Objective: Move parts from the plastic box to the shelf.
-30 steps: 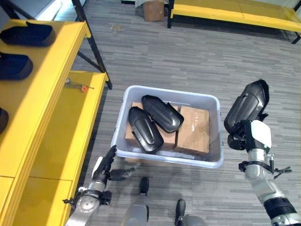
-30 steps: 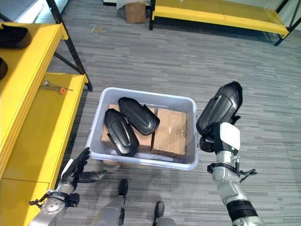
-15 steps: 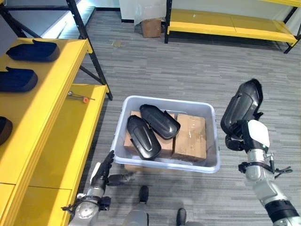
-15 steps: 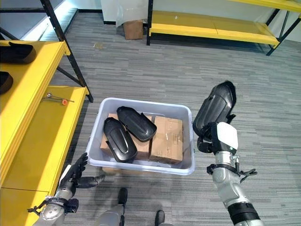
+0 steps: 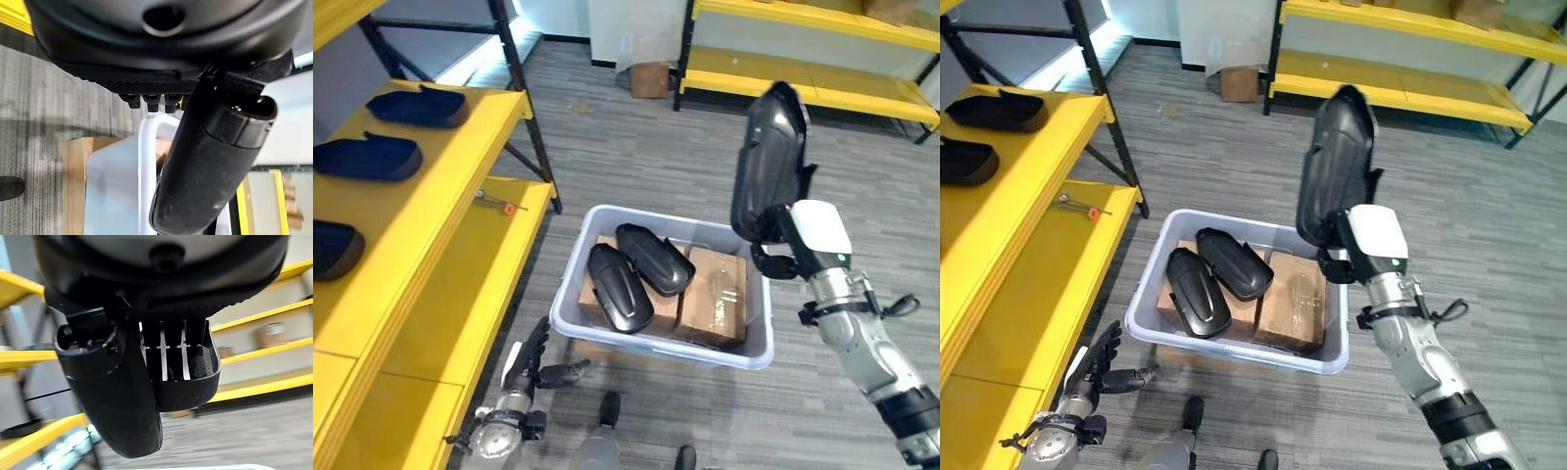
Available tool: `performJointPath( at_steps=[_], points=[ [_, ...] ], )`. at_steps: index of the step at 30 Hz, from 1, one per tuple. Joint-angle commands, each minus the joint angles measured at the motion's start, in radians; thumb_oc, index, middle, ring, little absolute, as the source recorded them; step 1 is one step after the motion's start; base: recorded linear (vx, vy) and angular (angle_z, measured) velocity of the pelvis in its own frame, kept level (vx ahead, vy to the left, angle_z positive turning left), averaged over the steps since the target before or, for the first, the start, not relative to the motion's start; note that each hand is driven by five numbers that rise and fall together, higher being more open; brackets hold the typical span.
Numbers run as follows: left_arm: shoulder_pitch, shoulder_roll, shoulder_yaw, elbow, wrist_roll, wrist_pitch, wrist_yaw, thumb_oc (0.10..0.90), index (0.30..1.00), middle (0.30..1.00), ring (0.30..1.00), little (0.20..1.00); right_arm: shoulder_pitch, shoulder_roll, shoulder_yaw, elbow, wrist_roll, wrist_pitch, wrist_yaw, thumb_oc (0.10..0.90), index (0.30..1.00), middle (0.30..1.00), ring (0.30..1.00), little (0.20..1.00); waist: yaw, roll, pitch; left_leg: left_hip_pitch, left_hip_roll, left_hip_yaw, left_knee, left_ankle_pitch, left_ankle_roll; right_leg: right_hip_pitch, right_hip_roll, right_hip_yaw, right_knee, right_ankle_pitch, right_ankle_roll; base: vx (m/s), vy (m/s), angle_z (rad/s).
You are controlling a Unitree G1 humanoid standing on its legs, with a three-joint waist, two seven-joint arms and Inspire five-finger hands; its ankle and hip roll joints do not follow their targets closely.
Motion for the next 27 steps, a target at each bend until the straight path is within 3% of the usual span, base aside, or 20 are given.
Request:
performJointPath(
  at_steps=[1,6,9,13,14,15,16,18,20,22,25,27],
  points=[
    [-0.022,0.022,0.009,-0.071,0.007,-0.073,0.028,0.900,1.000,1.000,1.000,1.000,-0.196,-0.048,0.044,-0.067,-0.021,-0.062,-0.051,0.400,0.300,0.300,0.300,0.300,0.050,-0.013,-0.133,-0.015,0.043,-0.035,0.043,-0.031,-0.031,-0.134,0.001,-0.066,0.102,-0.041,-0.012,-0.10,-0.106,0.27],
    [-0.037,0.007,0.000,-0.077,-0.006,-0.079,0.042,0.900,1.000,1.000,1.000,1.000,-0.281,-0.030,0.106,-0.056,-0.015,-0.065,-0.043,0.400,0.300,0.300,0.300,0.300,0.088,0.016,-0.112,-0.061,0.024,-0.103,0.063,0.009,-0.056,-0.115,0.005,-0.143,0.095,-0.053,-0.030,-0.05,-0.066,0.49],
    [-0.058,0.000,-0.012,-0.080,-0.007,-0.081,0.051,0.900,1.000,1.000,1.000,1.000,-0.315,-0.019,0.128,-0.048,-0.009,-0.062,-0.052,0.400,0.300,0.300,0.300,0.300,0.102,0.031,-0.086,-0.106,0.018,-0.082,0.104,0.018,-0.066,-0.114,-0.007,-0.192,0.101,-0.064,-0.036,-0.09,-0.035,0.65],
    [-0.078,-0.013,-0.014,-0.071,-0.002,-0.084,0.065,0.900,1.000,1.000,1.000,1.000,-0.327,-0.015,0.142,-0.057,-0.027,-0.050,-0.062,0.400,0.300,0.300,0.300,0.300,0.082,0.032,-0.081,-0.147,0.121,0.165,0.131,0.062,-0.048,-0.119,-0.025,-0.265,0.106,-0.067,-0.040,-0.05,0.004,0.84],
    [-0.079,-0.013,-0.014,-0.070,-0.002,-0.085,0.065,0.900,1.000,1.000,1.000,1.000,-0.328,-0.014,0.143,-0.057,-0.028,-0.050,-0.062,0.400,0.300,0.300,0.300,0.300,0.083,0.032,-0.081,-0.148,0.122,0.165,0.132,0.061,-0.049,-0.121,-0.025,-0.264,0.107,-0.067,-0.041,-0.03,-0.028,1.06],
    [-0.089,-0.014,-0.016,-0.066,0.000,-0.084,0.071,0.900,1.000,1.000,1.000,1.000,-0.327,-0.013,0.140,-0.066,-0.031,-0.049,-0.066,0.400,0.300,0.300,0.300,0.300,0.080,0.029,-0.078,-0.153,0.152,0.212,0.152,0.071,-0.051,-0.123,-0.029,-0.284,0.120,-0.072,-0.047,0.06,-0.047,1.04],
    [-0.090,-0.015,-0.016,-0.063,0.002,-0.091,0.072,0.900,1.000,1.000,1.000,1.000,-0.325,-0.009,0.145,-0.075,-0.037,-0.050,-0.068,0.400,0.300,0.300,0.300,0.300,0.083,0.019,-0.079,-0.138,0.199,0.205,0.174,0.072,-0.074,-0.112,-0.033,-0.282,0.134,-0.098,-0.048,0.05,-0.054,0.62],
    [-0.084,-0.016,-0.009,-0.070,0.002,-0.095,0.075,0.900,1.000,1.000,1.000,1.000,-0.322,-0.004,0.145,-0.081,-0.039,-0.050,-0.067,0.400,0.300,0.300,0.300,0.300,0.088,0.016,-0.077,-0.128,0.228,0.188,0.195,0.087,-0.089,-0.104,-0.033,-0.285,0.142,-0.104,-0.054,0.03,0.005,0.36],
    [-0.089,-0.017,-0.009,-0.076,0.001,-0.086,0.079,0.900,1.000,1.000,1.000,1.000,-0.326,0.002,0.150,-0.087,-0.038,-0.052,-0.065,0.400,0.300,0.300,0.300,0.300,0.081,0.003,-0.083,-0.085,0.319,0.223,0.230,0.128,-0.116,-0.103,-0.051,-0.323,0.167,-0.113,-0.061,-0.05,0.087,0.29],
    [-0.106,-0.014,-0.018,-0.079,0.002,-0.081,0.079,0.900,1.000,1.000,1.000,1.000,-0.325,-0.009,0.148,-0.094,-0.044,-0.048,-0.072,0.400,0.300,0.300,0.300,0.300,0.041,0.004,-0.100,-0.042,0.415,0.348,0.223,0.182,-0.150,-0.118,-0.062,-0.376,0.182,-0.122,-0.065,-0.07,0.088,0.03],
    [-0.136,-0.011,-0.041,-0.070,0.011,-0.076,0.065,0.900,1.000,1.000,1.000,1.000,-0.290,-0.041,0.112,-0.117,-0.063,-0.038,-0.083,0.400,0.300,0.300,0.300,0.300,-0.025,0.022,-0.131,-0.010,0.481,0.550,0.219,0.198,-0.185,-0.118,-0.057,-0.445,0.182,-0.143,-0.079,-0.06,0.041,0.58],
    [-0.141,-0.011,-0.047,-0.067,0.011,-0.078,0.063,0.900,1.000,1.000,1.000,1.000,-0.261,-0.056,0.086,-0.140,-0.066,-0.036,-0.083,0.400,0.300,0.300,0.300,0.300,-0.031,0.031,-0.144,0.002,0.490,0.592,0.189,0.207,-0.189,-0.116,-0.052,-0.459,0.180,-0.145,-0.078,0.01,0.079,1.56]
  ],
)
